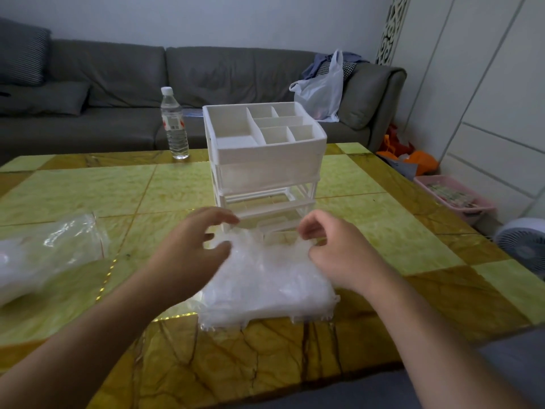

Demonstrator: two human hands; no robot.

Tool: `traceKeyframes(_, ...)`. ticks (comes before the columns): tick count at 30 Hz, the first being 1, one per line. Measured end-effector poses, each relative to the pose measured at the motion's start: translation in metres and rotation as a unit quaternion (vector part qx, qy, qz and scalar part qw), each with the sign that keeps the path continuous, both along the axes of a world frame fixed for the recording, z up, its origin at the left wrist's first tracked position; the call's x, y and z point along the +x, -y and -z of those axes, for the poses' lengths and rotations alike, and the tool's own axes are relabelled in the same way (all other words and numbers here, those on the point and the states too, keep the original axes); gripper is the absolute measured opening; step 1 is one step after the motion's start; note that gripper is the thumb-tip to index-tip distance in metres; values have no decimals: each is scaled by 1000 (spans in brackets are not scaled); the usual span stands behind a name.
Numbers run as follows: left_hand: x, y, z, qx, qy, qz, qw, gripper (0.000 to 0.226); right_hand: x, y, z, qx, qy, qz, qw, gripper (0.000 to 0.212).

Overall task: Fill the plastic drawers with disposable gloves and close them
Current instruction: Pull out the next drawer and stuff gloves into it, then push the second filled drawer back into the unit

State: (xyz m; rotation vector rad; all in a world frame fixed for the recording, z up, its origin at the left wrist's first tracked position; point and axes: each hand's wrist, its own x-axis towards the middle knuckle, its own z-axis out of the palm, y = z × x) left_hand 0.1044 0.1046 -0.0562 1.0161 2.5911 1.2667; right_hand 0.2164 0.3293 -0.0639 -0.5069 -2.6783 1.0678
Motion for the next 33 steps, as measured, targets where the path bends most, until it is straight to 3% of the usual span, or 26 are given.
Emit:
traceKeyframes(2, -2, 22, 8, 42, 27, -49, 998, 53, 7, -14, 1, -35, 59, -4, 998, 56)
traceKeyframes(4, -4, 45, 24, 29, 108, -64, 992, 69, 19, -26, 3, -97, 155, -63, 981, 95)
traceKeyframes(6, 2, 61, 38, 21, 232, -3, 972, 79, 30, -31, 1, -128, 233, -124, 956, 134)
traceKeyframes(8, 11, 65, 47, -13, 298, 81, 951, 90, 35, -30, 4, -71, 282, -142, 946, 150)
traceKeyframes(11, 29, 51, 56, -54, 235, 92, 966, 84, 29, -18, 11, -4, 262, -112, 959, 143)
traceKeyframes(14, 39, 32, 54, -2, 122, 5, 992, 62, 29, -20, 10, -38, 176, -89, 980, 96)
traceKeyframes(18, 41, 19, 39, 26, 47, -28, 998, 38, 31, -39, 6, -159, 59, -77, 983, 99)
traceKeyframes(22, 31, 5, 26, 37, 90, -35, 995, 37, 23, -51, 8, -265, -42, -69, 961, 82)
traceKeyframes(26, 20, -9, 23, 29, 82, -56, 995, 44, 10, -62, 16, -321, -74, -57, 943, 88)
traceKeyframes(30, 14, -18, 28, 44, 83, -69, 993, 44, -1, -72, 20, -359, -100, -73, 925, 74)
traceKeyframes(33, 8, -19, 34, 53, 95, -69, 992, 58, -9, -77, 25, -374, -112, -79, 917, 72)
